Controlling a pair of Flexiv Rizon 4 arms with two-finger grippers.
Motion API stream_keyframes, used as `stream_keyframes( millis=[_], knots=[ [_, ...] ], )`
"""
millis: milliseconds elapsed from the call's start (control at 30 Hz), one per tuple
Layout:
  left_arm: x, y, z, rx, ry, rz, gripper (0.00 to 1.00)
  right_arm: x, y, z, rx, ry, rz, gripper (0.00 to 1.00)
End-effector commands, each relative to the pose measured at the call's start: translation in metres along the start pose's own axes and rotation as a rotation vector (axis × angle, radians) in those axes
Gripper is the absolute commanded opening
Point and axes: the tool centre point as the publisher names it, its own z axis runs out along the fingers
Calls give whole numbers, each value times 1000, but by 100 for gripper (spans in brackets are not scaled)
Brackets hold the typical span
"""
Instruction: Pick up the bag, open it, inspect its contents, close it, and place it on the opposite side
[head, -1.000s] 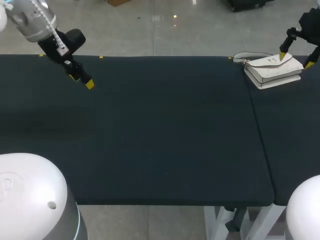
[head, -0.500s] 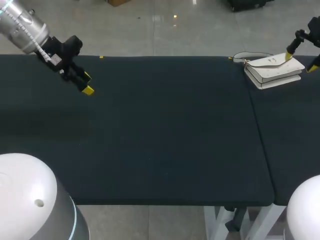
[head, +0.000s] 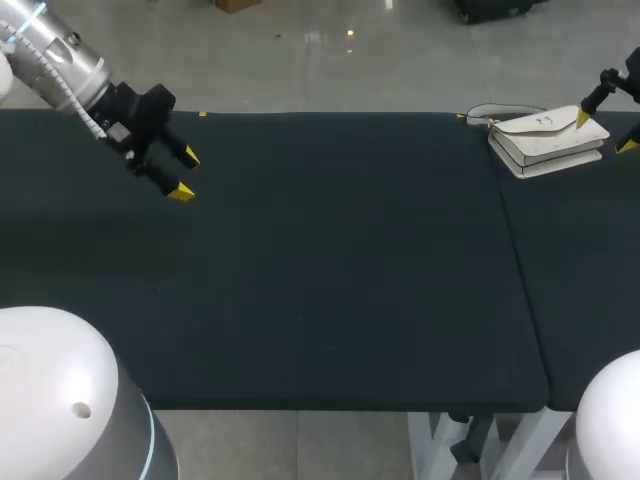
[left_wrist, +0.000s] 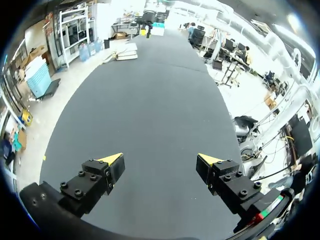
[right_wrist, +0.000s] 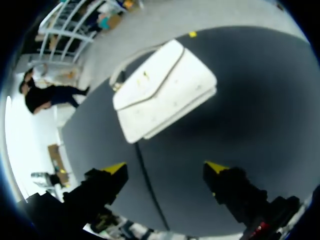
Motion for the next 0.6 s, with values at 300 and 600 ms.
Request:
stream_keyframes(
  millis=[300,600],
  knots=[
    [-6,4,13,41,41,142,100,-13,21,0,19,50,14,100],
    [-6,4,13,41,41,142,100,-13,21,0,19,50,14,100]
  ],
)
